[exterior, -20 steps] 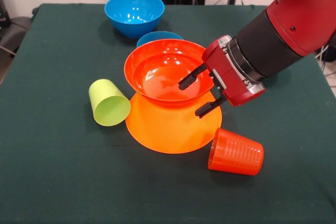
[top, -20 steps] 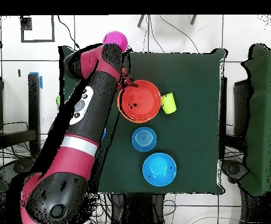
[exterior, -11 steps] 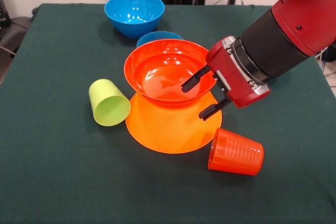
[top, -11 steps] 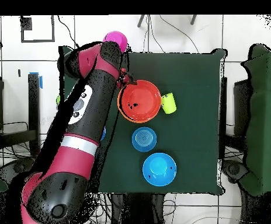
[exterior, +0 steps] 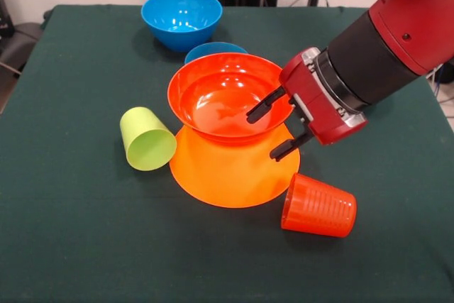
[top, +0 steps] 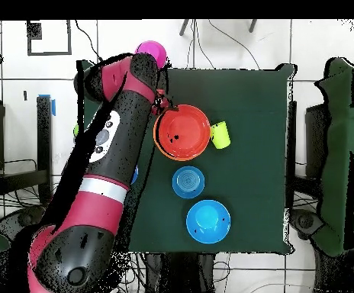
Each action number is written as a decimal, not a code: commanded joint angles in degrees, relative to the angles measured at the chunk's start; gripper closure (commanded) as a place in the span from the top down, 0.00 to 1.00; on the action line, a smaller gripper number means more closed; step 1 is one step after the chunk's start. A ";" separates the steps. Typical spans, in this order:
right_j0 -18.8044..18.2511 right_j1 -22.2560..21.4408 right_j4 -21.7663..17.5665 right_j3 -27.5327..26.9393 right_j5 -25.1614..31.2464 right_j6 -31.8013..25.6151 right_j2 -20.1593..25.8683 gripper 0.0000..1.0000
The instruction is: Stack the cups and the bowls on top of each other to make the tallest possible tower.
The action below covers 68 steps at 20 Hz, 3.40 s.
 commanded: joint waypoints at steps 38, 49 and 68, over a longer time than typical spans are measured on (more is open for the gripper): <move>-6.65 0.94 3.49 -19.76 26.58 -1.72 0.08 1.00; -13.17 4.36 8.05 -25.81 23.93 -3.36 -3.43 1.00; -16.89 6.01 11.34 -26.83 19.18 -1.81 -5.61 1.00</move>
